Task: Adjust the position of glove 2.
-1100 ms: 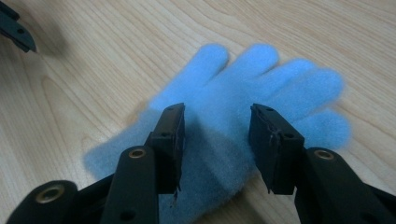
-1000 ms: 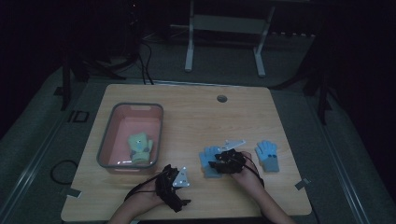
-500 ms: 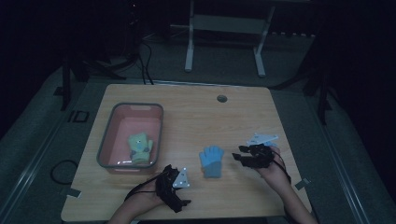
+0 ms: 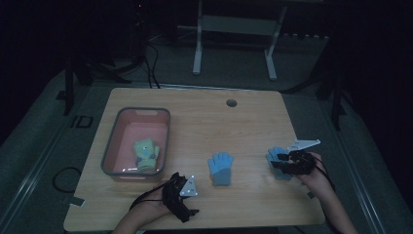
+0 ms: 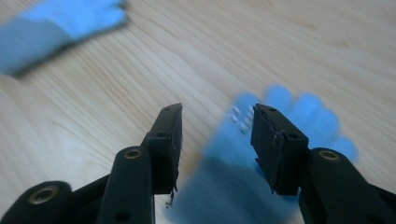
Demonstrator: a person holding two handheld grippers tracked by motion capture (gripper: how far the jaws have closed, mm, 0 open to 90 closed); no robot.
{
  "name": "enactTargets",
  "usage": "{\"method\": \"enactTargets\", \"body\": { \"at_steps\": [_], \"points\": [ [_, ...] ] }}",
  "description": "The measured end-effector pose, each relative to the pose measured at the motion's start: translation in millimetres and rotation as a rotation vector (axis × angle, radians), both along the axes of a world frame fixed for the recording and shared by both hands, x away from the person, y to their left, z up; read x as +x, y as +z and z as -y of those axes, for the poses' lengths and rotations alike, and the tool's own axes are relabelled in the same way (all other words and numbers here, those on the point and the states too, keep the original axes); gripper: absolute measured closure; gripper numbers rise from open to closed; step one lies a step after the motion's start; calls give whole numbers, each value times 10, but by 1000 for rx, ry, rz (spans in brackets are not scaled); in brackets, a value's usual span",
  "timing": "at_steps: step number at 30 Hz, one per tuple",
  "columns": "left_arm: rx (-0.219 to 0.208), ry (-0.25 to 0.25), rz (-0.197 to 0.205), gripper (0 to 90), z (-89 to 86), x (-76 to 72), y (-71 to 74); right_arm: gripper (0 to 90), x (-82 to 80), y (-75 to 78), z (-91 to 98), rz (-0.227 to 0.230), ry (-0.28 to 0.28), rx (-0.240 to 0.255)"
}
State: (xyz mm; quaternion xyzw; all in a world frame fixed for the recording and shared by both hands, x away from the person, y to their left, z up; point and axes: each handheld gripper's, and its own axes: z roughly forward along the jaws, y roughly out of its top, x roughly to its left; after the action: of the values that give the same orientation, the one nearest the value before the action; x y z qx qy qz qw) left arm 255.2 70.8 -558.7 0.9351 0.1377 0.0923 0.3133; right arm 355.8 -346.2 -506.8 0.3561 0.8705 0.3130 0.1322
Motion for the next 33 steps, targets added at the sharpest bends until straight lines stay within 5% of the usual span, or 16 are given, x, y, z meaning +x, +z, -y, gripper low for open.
{"method": "enactTargets", "body": {
  "at_steps": [12,17,21,33],
  "points": [
    [-16,-2,-2,30,-9,-2,2,533,176,-289,252,-63,-47,-27],
    [-14,-7,-3,29,-7,-5,0,775,161,-293,242,-65,-89,-15],
    [-16,-7,-4,30,-12,-5,2,838,136,-281,184,-71,-121,-5],
    [-14,-7,-2,30,-13,-7,-1,853,-171,204,-265,-43,-100,131]
  ]
}}
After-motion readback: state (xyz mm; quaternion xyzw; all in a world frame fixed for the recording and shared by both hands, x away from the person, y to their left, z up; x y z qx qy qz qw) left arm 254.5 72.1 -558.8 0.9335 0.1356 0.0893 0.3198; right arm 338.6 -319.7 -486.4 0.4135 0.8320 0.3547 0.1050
